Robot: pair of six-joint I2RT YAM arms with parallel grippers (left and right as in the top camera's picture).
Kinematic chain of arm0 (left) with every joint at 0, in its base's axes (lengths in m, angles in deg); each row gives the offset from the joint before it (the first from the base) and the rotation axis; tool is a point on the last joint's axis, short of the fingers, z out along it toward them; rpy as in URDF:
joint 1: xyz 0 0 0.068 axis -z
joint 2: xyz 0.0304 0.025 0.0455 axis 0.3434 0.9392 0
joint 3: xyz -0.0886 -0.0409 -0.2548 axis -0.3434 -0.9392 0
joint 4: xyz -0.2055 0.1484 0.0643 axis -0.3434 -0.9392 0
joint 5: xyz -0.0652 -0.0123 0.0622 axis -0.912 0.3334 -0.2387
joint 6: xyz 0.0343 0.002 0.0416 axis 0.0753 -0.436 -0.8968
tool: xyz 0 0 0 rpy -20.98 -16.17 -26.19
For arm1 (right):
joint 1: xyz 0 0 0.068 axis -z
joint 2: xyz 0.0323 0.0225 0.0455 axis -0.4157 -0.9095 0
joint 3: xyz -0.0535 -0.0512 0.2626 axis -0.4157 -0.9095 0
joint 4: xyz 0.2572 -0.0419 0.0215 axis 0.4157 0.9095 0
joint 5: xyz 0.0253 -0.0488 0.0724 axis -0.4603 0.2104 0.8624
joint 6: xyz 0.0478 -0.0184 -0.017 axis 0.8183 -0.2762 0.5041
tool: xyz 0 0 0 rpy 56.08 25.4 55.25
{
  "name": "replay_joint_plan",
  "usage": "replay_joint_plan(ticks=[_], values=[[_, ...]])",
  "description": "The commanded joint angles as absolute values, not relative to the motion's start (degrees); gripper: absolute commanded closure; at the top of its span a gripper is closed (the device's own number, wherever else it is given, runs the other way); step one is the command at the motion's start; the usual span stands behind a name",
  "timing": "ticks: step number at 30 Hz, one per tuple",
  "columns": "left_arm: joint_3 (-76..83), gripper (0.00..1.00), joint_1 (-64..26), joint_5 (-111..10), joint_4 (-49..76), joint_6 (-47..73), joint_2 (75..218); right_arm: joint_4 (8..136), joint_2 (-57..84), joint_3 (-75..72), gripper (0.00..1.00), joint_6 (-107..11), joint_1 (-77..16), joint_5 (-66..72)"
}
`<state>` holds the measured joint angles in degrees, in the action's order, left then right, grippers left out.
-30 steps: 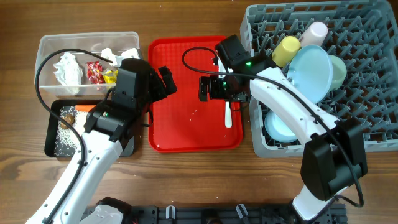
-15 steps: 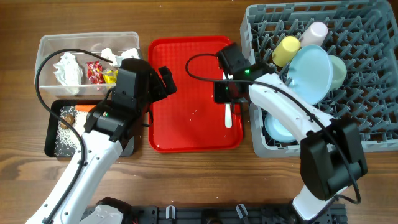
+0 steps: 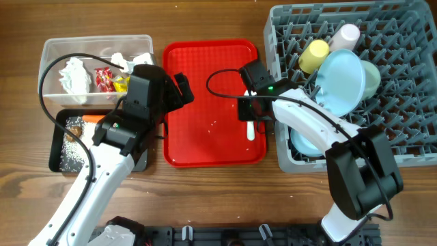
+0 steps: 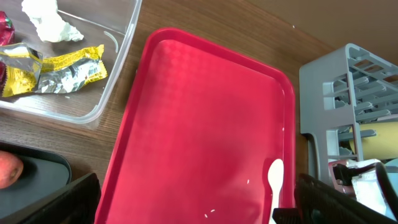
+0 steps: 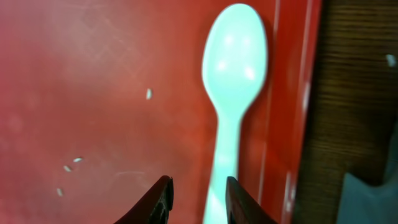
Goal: Sort waste into correct bins and load items into the dishwasher rack
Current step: 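Move the right gripper to the white plastic spoon on the red tray, then close the right gripper on the spoon handle and lift it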
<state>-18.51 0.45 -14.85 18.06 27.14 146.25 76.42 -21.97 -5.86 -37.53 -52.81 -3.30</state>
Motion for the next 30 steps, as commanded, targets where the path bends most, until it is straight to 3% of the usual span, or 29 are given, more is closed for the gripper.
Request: replay_joint_plan(ticks=[1,18,21,27,30], values=[[-17.83,0.00,0.28,-13.69,18.21,26.88,146.62,76.42,-25.16,-6.30,0.68,-37.75,-52.81,-5.71],[-17.83,0.00,0.28,-13.69,18.21,26.86,146.62,76.33,-31.54,-6.30,0.67,-42.38,-52.73,-10.32],[-17.83,0.00,0.28,-13.69,18.21,26.86,146.62,76.42,-31.76,-6.17,0.78,-43.22,-52.73,-10.27],[-17.83,0.00,0.28,-13.69,18.21,26.86,146.62,76.35,-31.76,-4.77,0.75,-43.87,-52.73,-10.08],[-17.83,0.00,0.28,-13.69,18.21,26.88,146.62,76.40,-31.78,-4.77,0.89,-44.13,-52.73,-10.10]])
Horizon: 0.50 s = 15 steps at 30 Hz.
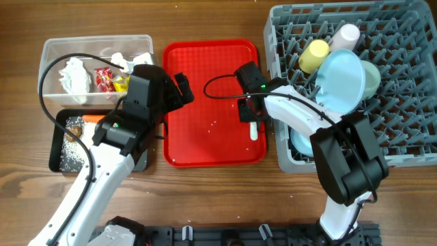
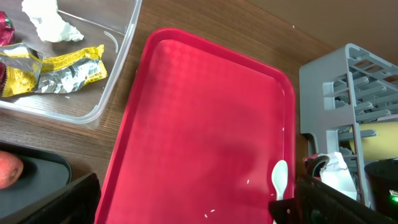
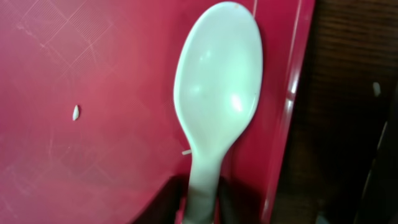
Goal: Sort waste into correct bins and load items into the dishwasher rack
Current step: 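Close the right gripper on the spoon handle and lift it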
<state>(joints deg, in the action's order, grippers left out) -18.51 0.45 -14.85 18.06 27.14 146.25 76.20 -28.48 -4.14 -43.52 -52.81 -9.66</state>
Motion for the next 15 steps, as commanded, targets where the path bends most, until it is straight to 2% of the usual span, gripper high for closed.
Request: replay_joint_plan(ticks=[1,15], values=[[-17.83,0.00,0.28,-13.69,18.21,26.88,146.62,76.42,-31.78,-4.77,0.94,-44.70,-52.73,-10.06],[-17.83,0.00,0.28,-13.69,18.21,26.88,146.62,83.61,-27.21,4.65,0.96,-45.16,-52.73,-5.77]])
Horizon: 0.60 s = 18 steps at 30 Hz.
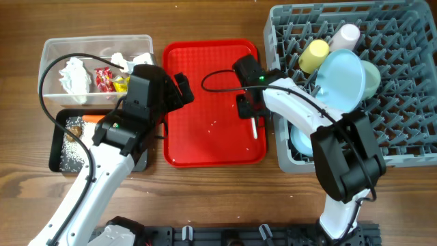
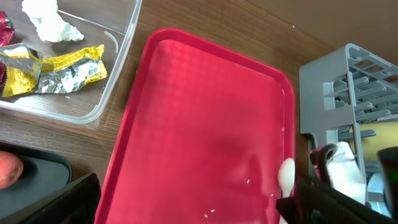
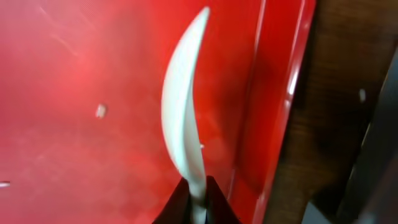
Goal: Sort waste into correct bins and load items into the dishwasher rack
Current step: 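Close the right gripper on the spoon handle and lift it, then carry the spoon right over the rack with the right gripper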
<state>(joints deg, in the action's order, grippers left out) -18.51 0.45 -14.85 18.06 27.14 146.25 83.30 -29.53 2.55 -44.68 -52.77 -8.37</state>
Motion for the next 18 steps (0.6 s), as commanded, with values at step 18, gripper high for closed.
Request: replay_joint_plan(ticks=[18], values=[[-17.83,0.00,0.28,-13.69,18.21,26.86,146.62,98.71,-0.44,4.65,0.96,-49.97,-43.07,-9.18]])
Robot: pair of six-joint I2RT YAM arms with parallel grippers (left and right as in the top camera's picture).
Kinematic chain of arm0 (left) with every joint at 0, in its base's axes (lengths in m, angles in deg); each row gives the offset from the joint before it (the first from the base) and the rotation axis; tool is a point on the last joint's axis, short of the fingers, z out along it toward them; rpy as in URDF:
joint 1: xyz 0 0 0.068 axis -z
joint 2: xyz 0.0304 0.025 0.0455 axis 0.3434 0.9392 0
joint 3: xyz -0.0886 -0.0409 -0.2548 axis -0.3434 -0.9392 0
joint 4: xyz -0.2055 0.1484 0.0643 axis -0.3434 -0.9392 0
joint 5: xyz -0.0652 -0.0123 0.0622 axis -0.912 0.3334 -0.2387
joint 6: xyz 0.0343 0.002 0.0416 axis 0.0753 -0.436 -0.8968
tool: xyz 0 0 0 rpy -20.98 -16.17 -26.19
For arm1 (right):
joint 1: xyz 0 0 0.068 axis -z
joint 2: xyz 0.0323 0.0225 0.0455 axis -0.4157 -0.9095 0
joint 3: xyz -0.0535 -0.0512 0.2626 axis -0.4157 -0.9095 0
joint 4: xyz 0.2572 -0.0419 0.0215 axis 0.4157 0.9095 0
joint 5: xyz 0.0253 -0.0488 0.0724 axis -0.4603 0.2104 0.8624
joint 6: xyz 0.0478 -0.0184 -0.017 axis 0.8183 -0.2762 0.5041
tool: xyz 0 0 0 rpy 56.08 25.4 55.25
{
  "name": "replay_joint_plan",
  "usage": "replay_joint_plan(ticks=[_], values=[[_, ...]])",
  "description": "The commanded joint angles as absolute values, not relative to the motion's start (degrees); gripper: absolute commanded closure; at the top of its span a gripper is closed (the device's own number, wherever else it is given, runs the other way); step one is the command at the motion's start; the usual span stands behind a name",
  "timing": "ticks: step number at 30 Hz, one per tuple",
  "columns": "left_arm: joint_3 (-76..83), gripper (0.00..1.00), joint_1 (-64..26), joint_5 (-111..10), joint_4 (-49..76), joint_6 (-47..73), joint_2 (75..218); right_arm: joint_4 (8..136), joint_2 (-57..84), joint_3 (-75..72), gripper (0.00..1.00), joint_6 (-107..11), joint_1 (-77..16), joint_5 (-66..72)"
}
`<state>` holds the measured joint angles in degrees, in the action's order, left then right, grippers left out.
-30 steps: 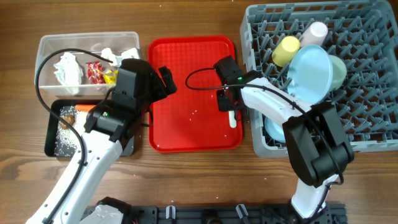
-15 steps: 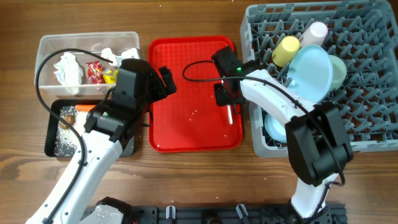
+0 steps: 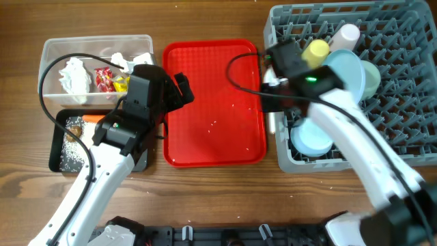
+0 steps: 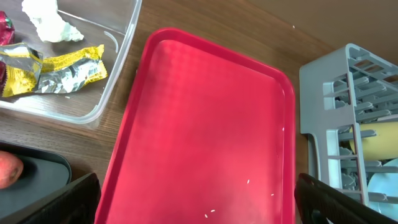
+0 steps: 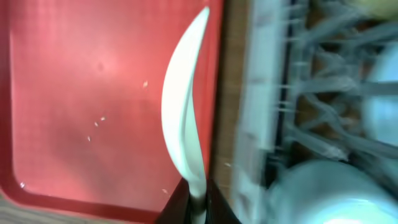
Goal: Sort waste into correct bins and load items into the dishwasher rack
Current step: 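Carry the spoon right over the rack with the right gripper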
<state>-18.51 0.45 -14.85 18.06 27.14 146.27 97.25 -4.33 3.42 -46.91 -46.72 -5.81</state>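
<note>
A white plastic spoon (image 5: pixel 186 106) hangs edge-on with my right gripper (image 5: pixel 196 208) shut on its handle. In the overhead view the spoon (image 3: pixel 271 123) is over the gap between the red tray (image 3: pixel 212 137) and the grey dishwasher rack (image 3: pixel 410 137), lifted clear of the tray. The right wrist view shows the rack (image 5: pixel 267 124) blurred at the right. My left gripper (image 4: pixel 199 214) stands open above the tray's (image 4: pixel 205 124) near end with nothing between its fingers (image 4: pixel 62 199). Only a few rice grains lie on the tray.
The rack holds a yellow cup (image 3: pixel 314 55), a white cup (image 3: pixel 347 34), a light blue plate (image 3: pixel 341 75), a green bowl (image 3: pixel 372 75) and a blue bowl (image 3: pixel 311 140). A clear bin (image 3: pixel 95 68) of wrappers and tissue and a black tray (image 3: pixel 68 143) of food scraps stand left.
My right gripper has moved right with the spoon, from over the tray's right part to its right edge beside the rack. The left arm has not moved.
The spoon lay flat on the tray's right side with my right gripper open over its handle. Then the gripper was shut on the handle. Then the spoon was lifted and turned edge-on, and now it is at the rack's edge.
</note>
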Motion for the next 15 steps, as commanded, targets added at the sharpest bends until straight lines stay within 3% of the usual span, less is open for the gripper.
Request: replay_joint_plan(ticks=[1,8,15], values=[[-17.83,0.00,0.28,-13.69,18.21,26.88,146.62,98.82,0.02,4.63,0.96,-50.01,-41.89,-10.34],[-17.83,0.00,0.28,-13.69,18.21,26.88,146.62,94.56,-4.37,4.21,0.96,-54.32,-34.35,-12.46],[-17.83,0.00,0.28,-13.69,18.21,26.88,146.62,87.46,-13.97,3.93,0.96,-60.66,-33.47,-13.92]])
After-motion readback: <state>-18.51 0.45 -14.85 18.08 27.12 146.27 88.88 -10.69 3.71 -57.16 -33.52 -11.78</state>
